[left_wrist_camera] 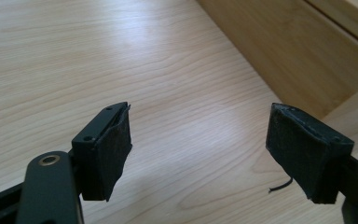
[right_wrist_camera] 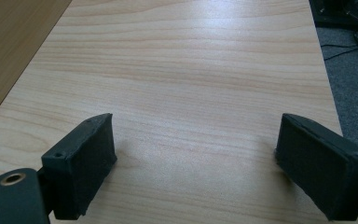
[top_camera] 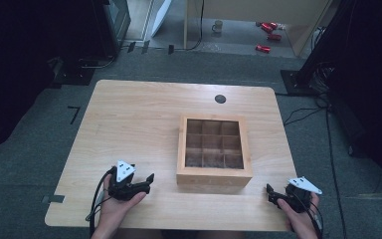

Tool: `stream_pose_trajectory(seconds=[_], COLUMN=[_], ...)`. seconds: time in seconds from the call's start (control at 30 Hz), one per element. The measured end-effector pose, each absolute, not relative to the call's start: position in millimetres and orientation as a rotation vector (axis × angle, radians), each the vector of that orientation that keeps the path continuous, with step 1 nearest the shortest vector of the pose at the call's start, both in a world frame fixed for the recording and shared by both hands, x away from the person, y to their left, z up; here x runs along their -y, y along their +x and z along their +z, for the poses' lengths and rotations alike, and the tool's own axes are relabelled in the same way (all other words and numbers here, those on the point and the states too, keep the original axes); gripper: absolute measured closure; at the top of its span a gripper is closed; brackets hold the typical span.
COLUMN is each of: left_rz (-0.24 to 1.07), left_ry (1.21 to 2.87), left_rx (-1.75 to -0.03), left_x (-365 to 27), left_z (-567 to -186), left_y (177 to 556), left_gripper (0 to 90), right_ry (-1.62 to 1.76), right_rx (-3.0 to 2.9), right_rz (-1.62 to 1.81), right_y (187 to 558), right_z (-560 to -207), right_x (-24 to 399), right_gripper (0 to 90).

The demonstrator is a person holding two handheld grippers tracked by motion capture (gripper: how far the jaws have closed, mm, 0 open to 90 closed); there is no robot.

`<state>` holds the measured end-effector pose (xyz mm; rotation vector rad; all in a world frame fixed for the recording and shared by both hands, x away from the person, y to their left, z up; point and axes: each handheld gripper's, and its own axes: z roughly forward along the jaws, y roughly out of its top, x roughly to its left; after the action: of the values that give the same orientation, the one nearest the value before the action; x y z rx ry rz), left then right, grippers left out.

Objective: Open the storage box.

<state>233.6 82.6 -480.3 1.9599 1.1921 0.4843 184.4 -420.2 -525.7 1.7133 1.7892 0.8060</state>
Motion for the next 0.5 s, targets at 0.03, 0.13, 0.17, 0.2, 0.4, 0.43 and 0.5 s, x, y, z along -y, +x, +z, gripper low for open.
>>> stream_pose_trajectory(seconds=[0.03, 0.13, 0.17, 0.2, 0.4, 0.43, 0.5], left_rz=[0.479, 0.467, 0.465, 0.46, 0.434, 0.43, 0.419], left_ry=[1.965, 1.973, 1.98, 1.977, 1.985, 1.985, 1.993], left_rx=[-1.183, -1.164, -1.157, -1.153, -1.115, -1.108, -1.096], left_x=[-78.8, -70.5, -68.4, -65.9, -53.3, -51.2, -47.4], left_z=[-480.2, -479.7, -479.5, -479.4, -479.0, -479.3, -480.3], left_y=[233.6, 233.1, 233.0, 232.8, 231.1, 230.8, 230.1], left_gripper=[22.8, 22.9, 22.9, 22.9, 23.4, 23.4, 23.5], right_ry=[1.713, 1.712, 1.712, 1.712, 1.712, 1.716, 1.717], right_rx=[-1.79, -1.79, -1.79, -1.79, -1.792, -1.79, -1.789], right_rz=[0.806, 0.807, 0.807, 0.807, 0.808, 0.807, 0.803], right_y=[184.4, 184.4, 184.4, 184.4, 184.4, 184.2, 184.2], right_z=[-525.7, -525.7, -525.7, -525.7, -525.6, -525.5, -525.3], right_x=[420.2, 420.1, 420.1, 420.1, 420.0, 419.5, 418.4], right_gripper=[11.6, 11.7, 11.7, 11.7, 11.7, 11.7, 11.7])
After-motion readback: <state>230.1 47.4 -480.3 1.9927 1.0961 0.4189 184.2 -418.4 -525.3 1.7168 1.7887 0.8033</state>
